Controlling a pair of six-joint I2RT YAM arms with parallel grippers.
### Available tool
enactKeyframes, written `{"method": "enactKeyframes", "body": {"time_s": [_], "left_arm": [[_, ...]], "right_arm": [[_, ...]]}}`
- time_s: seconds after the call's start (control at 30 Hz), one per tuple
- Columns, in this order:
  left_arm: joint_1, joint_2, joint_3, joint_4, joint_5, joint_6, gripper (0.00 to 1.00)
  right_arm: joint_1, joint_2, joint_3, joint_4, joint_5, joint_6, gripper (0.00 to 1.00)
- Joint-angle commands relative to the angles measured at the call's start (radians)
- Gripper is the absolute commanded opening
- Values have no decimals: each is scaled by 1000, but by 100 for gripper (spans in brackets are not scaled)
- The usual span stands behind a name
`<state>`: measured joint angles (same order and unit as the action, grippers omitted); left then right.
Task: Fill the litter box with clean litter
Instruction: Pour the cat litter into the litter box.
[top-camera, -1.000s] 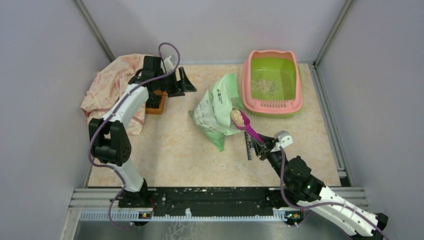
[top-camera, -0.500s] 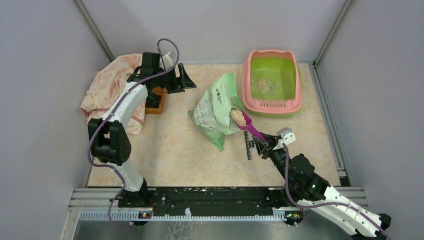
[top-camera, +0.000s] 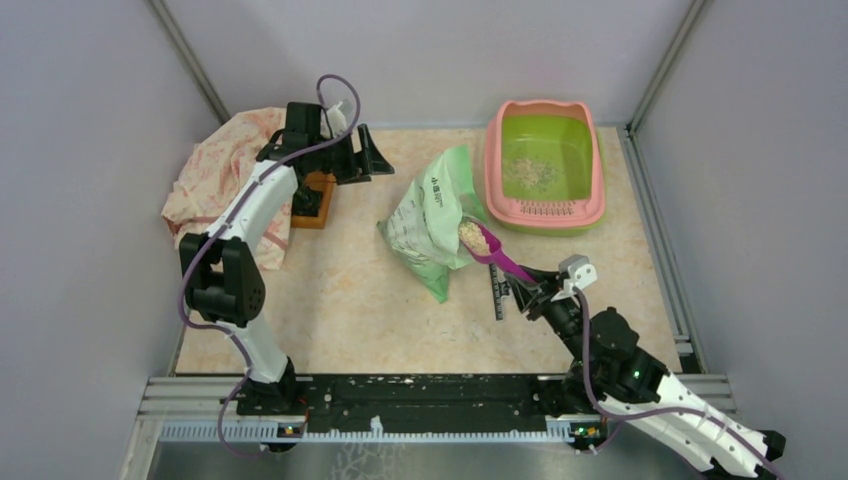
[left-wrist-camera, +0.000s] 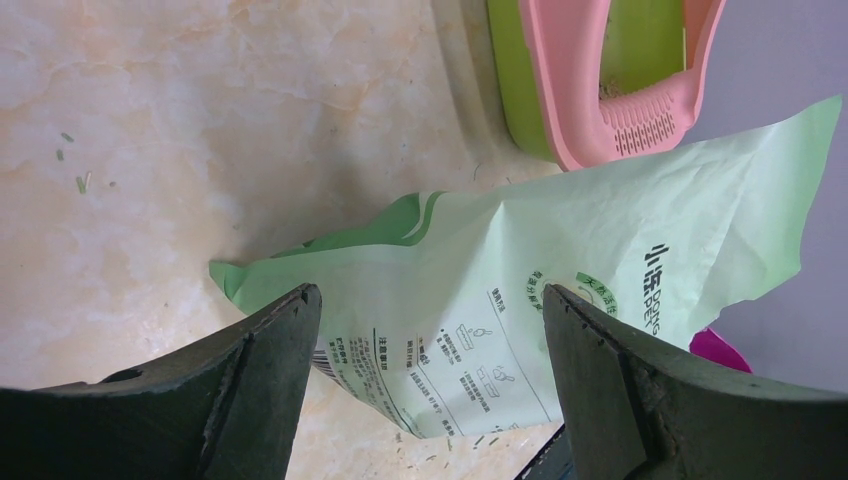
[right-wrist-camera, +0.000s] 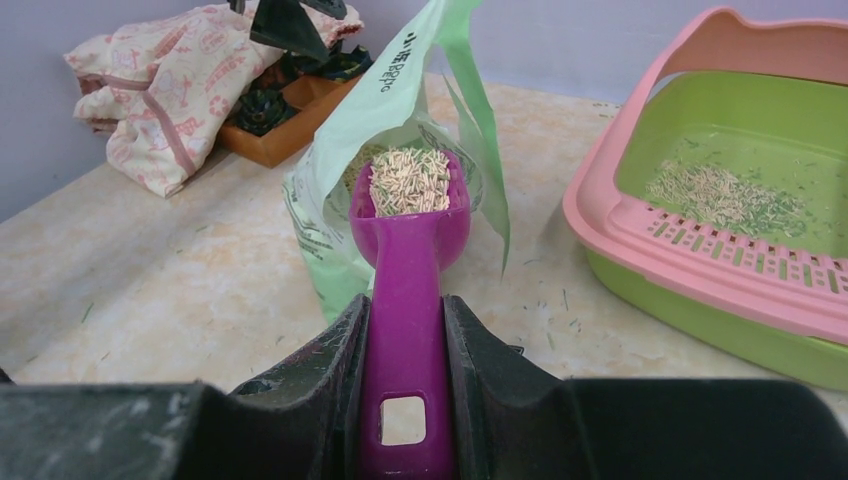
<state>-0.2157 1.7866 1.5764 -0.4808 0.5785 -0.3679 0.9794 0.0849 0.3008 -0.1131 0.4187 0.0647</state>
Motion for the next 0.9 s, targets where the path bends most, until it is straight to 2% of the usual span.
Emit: {"method": "enactKeyframes", "body": {"time_s": [0.0,0.87], "left_arm": [[4,9,40,-9,15,17,87],[6,25,74,-30,15,26,87]], "right_arm": [[7,-11,82,19,-13,26,0],[7,-47,214,-115,26,51,0]]}}
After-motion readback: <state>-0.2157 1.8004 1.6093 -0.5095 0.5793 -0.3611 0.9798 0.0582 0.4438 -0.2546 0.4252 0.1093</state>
